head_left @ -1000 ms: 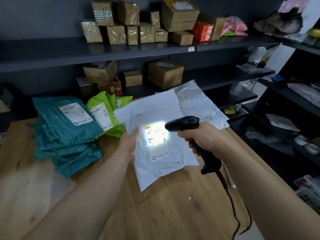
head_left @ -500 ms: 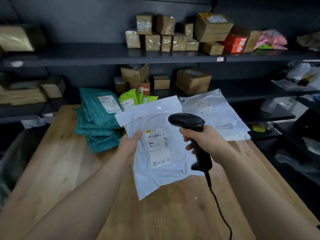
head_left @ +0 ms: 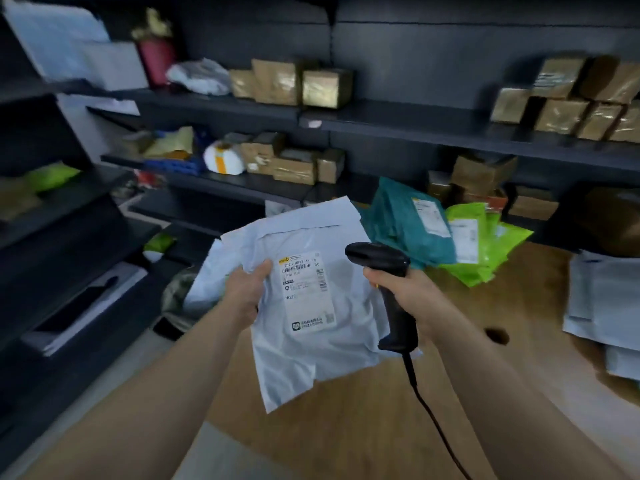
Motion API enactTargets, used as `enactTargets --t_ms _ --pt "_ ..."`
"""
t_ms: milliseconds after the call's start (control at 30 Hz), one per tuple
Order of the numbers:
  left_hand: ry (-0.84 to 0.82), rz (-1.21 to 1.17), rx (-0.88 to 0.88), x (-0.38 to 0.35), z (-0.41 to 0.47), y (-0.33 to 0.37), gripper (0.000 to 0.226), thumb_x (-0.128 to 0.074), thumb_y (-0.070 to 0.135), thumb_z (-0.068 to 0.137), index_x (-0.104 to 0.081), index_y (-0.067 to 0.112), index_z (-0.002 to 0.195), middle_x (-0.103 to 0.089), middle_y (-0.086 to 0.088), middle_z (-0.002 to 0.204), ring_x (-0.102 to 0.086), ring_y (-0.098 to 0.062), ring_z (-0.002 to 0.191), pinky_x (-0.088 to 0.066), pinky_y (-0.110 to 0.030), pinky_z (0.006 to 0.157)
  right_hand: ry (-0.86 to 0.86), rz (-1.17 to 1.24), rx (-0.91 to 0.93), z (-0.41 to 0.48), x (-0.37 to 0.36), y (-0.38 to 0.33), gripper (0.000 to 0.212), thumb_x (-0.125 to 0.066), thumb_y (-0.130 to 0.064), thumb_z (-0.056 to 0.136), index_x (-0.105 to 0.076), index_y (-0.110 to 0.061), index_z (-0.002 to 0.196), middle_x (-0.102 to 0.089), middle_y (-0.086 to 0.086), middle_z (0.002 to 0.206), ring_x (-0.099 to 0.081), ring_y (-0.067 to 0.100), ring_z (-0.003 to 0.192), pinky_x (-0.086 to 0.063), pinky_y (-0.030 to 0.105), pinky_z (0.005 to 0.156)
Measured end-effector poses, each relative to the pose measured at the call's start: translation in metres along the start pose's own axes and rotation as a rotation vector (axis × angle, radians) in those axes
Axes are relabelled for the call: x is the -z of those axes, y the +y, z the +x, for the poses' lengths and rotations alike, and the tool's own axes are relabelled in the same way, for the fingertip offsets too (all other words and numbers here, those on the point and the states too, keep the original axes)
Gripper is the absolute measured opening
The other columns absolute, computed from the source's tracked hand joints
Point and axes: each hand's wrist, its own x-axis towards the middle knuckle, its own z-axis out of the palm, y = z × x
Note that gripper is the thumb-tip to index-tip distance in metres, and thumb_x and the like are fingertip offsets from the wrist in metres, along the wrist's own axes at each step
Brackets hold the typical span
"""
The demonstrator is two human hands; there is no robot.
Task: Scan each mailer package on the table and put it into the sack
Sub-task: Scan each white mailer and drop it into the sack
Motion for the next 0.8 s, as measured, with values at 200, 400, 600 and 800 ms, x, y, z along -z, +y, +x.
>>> enactTargets --t_ms 200,400,600,800 --pt "0.102 -0.075 0.007 0.153 0.086 0.031 0.024 -0.062 0.022 0.093 -0.06 0.009 0.113 -0.065 -0.005 0.108 -0.06 -0.02 0.093 -0.048 -0.034 0.086 -0.125 -0.032 0.024 0.045 -0.173 -0.044 0.02 -0.069 -0.031 0.09 -0.067 -0.012 0.096 -0.063 -0.002 0.077 -0.059 0.008 0.063 -0.042 0.013 0.044" --pt "0.14 -0.054 0.021 0.278 0.185 0.056 0.028 -0.061 0.02 0.094 -0.059 0.006 0.118 -0.067 -0.008 0.112 -0.063 -0.026 0.104 -0.05 -0.041 0.093 -0.098 0.034 -0.044 0.093 -0.316 -0.074 0.029 -0.074 -0.037 0.085 -0.07 -0.009 0.091 -0.069 0.006 0.089 -0.063 0.02 0.078 -0.049 0.029 0.068" --pt "0.049 0.046 0.084 0.31 0.279 0.055 0.025 -0.059 0.02 0.095 -0.061 0.008 0.116 -0.068 0.0 0.092 -0.066 -0.02 0.084 -0.051 -0.038 0.08 0.001 0.125 -0.14 0.149 -0.381 -0.077 0.031 -0.075 -0.038 0.085 -0.07 -0.01 0.099 -0.069 0.005 0.096 -0.062 0.016 0.082 -0.048 0.029 0.068" --pt "-0.026 0.126 0.098 0.276 0.374 0.039 0.022 -0.061 0.017 0.093 -0.061 0.011 0.115 -0.064 0.003 0.089 -0.063 -0.018 0.088 -0.049 -0.031 0.075 0.13 0.206 -0.25 0.241 -0.4 -0.06 0.05 -0.078 -0.045 0.079 -0.069 -0.007 0.11 -0.069 0.012 0.11 -0.063 0.032 0.105 -0.051 0.042 0.093"
